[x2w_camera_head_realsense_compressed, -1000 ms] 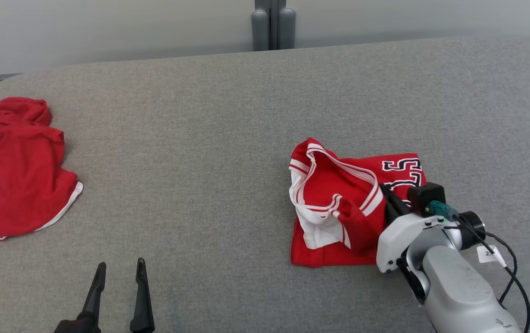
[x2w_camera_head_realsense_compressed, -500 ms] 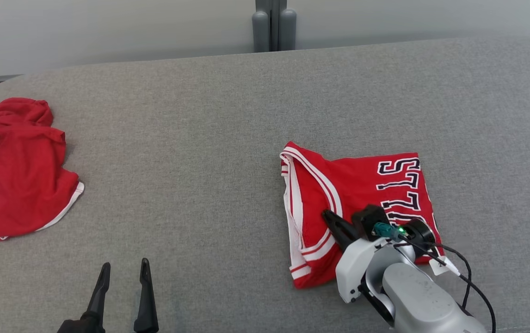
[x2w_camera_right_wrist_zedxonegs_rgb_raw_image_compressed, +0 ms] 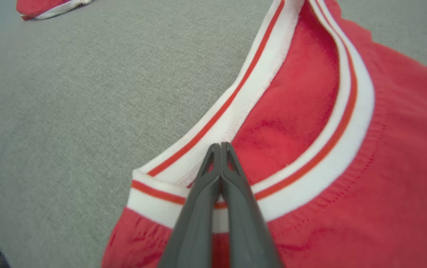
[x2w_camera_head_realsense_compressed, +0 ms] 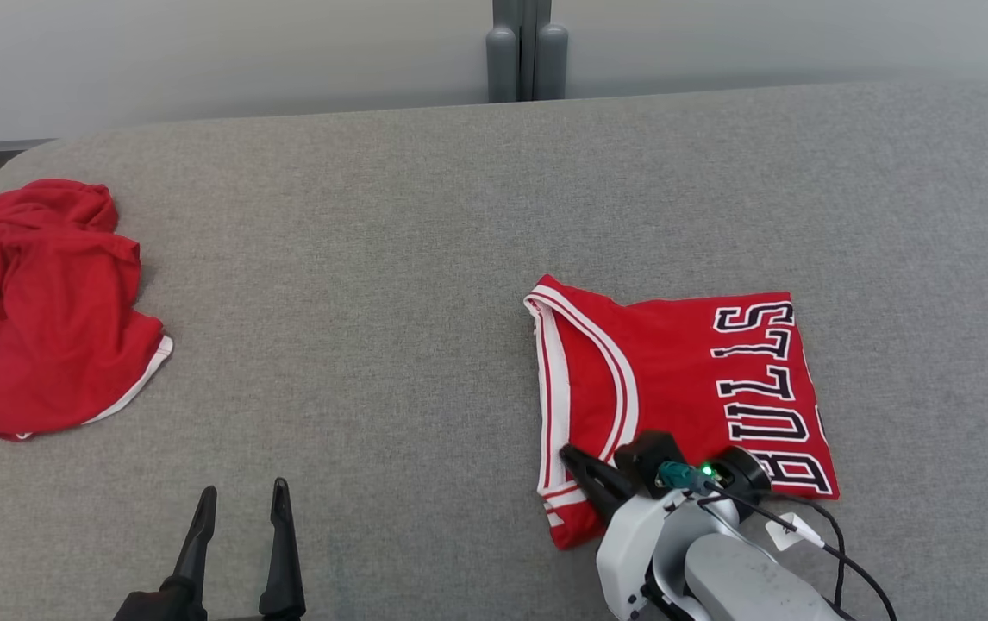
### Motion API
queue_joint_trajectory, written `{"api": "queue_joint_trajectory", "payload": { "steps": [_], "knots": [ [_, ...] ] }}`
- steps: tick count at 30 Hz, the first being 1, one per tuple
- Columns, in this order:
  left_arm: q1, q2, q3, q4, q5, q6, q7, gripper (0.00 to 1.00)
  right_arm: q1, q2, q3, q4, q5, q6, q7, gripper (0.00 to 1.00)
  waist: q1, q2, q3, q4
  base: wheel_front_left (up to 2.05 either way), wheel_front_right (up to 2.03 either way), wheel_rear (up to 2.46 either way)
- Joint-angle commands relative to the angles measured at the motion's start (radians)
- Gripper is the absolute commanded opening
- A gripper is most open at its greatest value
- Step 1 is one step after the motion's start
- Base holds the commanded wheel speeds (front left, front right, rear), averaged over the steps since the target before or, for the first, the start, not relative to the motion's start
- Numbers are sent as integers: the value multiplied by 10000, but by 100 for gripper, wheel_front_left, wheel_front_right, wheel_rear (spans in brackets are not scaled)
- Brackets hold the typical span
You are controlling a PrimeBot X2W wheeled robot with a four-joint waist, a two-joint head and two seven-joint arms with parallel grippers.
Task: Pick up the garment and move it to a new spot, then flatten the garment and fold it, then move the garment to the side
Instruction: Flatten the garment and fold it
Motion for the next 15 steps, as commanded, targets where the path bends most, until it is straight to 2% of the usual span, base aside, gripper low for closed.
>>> {"api": "queue_joint_trajectory", "payload": {
  "steps": [1, 7, 10, 13, 14, 15],
  "knots": [
    [-109, 18, 13, 31, -72, 25, -31, 100, 89, -14, 151, 26, 144, -15, -20, 0, 0, 0, -83, 35, 0, 0, 0],
    [26, 18, 124, 85, 2, 18, -31, 100, 199, -18, 617, -273, 672, -17, -24, 0, 0, 0, -367, -49, 0, 0, 0],
    [64, 18, 174, 77, 48, -8, -31, 100, 235, -23, 317, -645, 720, -15, -25, 0, 0, 0, -513, -170, 0, 0, 0],
    [125, 18, 246, 53, 74, -4, -31, 100, 405, -21, -471, -1234, 438, -15, -26, 0, 0, 0, -660, -312, 0, 0, 0],
    [137, 18, 278, 42, 67, 5, -31, 100, 568, -69, -824, -1527, 318, -15, -26, 16, 0, 0, -704, -377, 0, 0, 0],
    [148, 18, 329, 25, 74, 6, -31, 100, 735, -180, -1212, -1852, 143, -15, -26, 42, 0, 0, -764, -456, 0, 0, 0]
  ]
}}
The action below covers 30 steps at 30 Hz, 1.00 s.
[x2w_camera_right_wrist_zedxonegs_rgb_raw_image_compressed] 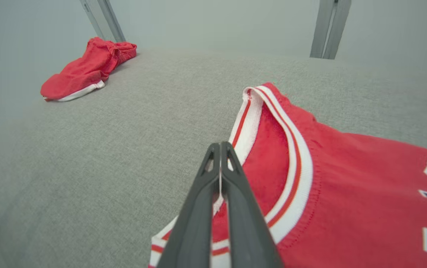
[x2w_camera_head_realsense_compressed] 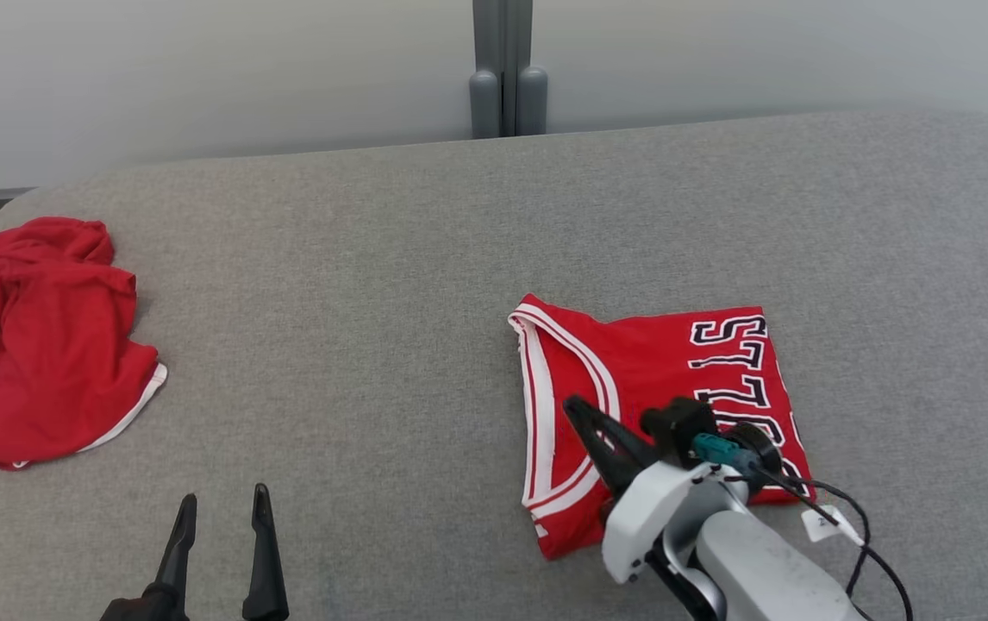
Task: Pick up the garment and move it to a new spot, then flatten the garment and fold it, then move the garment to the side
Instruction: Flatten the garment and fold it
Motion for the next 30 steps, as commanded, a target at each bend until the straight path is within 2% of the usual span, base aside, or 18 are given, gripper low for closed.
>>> {"api": "queue_joint_trajectory", "payload": {
  "steps": [1, 2, 10, 14, 22, 30],
  "knots": [
    [90, 18, 54, -20, 63, -7, -31, 100, 368, -239, -437, -376, -292, -17, -26, 74, 0, 0, -178, -217, 0, 0, 0],
    [126, 17, 89, -25, 67, -20, -31, 100, 577, -360, -800, -714, -473, -17, -26, 100, 0, 0, -245, -301, 0, 0, 0],
    [514, 20, 289, 4, 242, -91, -31, 100, 2505, -966, -3606, -3066, -1066, -17, -27, 100, 0, 0, -690, -659, 0, 0, 0],
    [674, 20, 399, 63, 328, -160, -31, 100, 3334, -1257, -4443, -3784, -1237, -14, -27, 100, 0, 0, -796, -752, 0, 0, 0],
    [915, 20, 434, 195, 382, -123, -31, 100, 4523, -1466, -5097, -4165, -1195, -15, -28, 100, 0, 0, -948, -725, 0, 0, 0],
    [1031, 20, 417, 222, 411, -95, -31, 100, 4810, -1426, -5351, -4158, -1195, -15, -28, 100, 0, 0, -971, -663, 0, 0, 0]
  ]
}}
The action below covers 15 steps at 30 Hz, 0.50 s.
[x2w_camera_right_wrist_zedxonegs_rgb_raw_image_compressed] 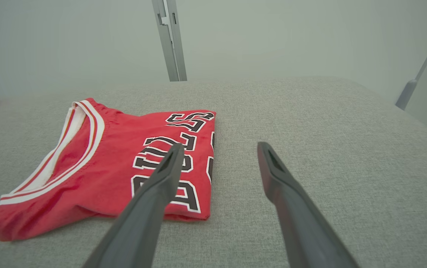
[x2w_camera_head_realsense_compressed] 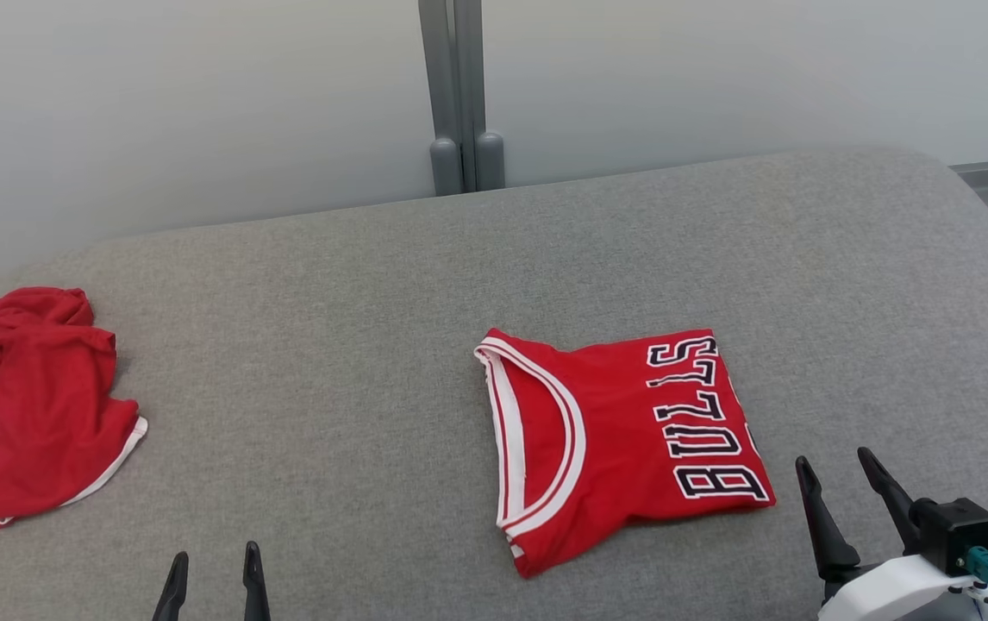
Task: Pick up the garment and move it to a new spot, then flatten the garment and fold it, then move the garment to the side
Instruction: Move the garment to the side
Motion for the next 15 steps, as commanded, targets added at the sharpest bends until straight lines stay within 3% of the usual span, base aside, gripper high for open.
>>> {"api": "queue_joint_trajectory", "payload": {
  "steps": [1, 15],
  "knots": [
    [157, 22, 43, 10, 85, 21, -31, 100, 57, -19, -30, -50, -2, -15, -28, 100, 0, 0, 3, 15, 0, 0, 0],
    [150, 22, 41, 114, 34, -34, -31, 100, -267, -124, 79, 110, 14, -15, -28, 100, 0, 0, 67, 276, 0, 0, 0]
  ]
}}
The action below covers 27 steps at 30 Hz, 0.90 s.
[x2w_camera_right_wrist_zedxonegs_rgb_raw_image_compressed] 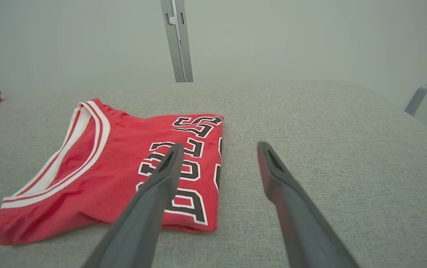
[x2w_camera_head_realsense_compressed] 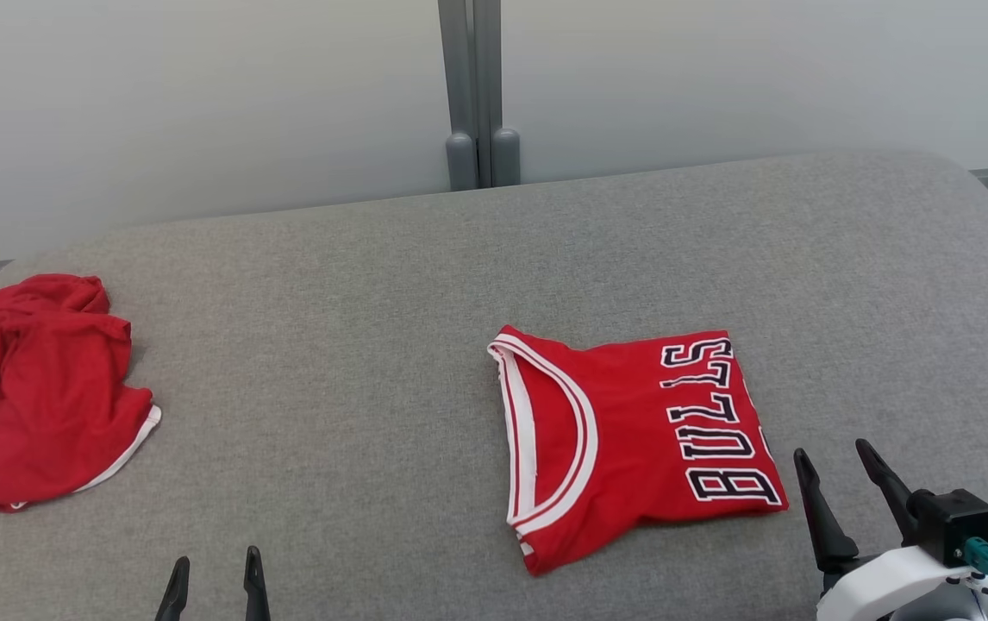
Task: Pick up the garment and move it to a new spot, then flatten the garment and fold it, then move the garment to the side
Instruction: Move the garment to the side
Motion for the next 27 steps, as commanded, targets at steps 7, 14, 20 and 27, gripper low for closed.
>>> {"api": "queue_joint_trajectory", "payload": {
  "steps": [7, 14, 20, 27],
  "knots": [
    [52, 22, -6, -15, -8, 16, -31, 100, -762, -117, 246, 831, 1235, -15, 269, 100, 0, -1, 121, 162, 0, 0, 0],
    [-179, 23, -147, 8, 13, -85, -31, 100, -2777, -738, 805, 1454, 3179, -14, 3853, 100, 0, -1, 628, 219, 0, 0, 0],
    [-669, 22, -211, 60, 100, -187, -31, 100, -4046, -899, 851, 2249, 3411, -9, 6094, 100, 0, -1, 1208, 528, 0, 0, 0],
    [-1026, 22, -243, 90, 113, -230, -31, 100, -4683, -485, 684, 3562, 3395, -9, 6976, 100, 0, -1, 1660, 869, 0, 0, 0]
  ]
}}
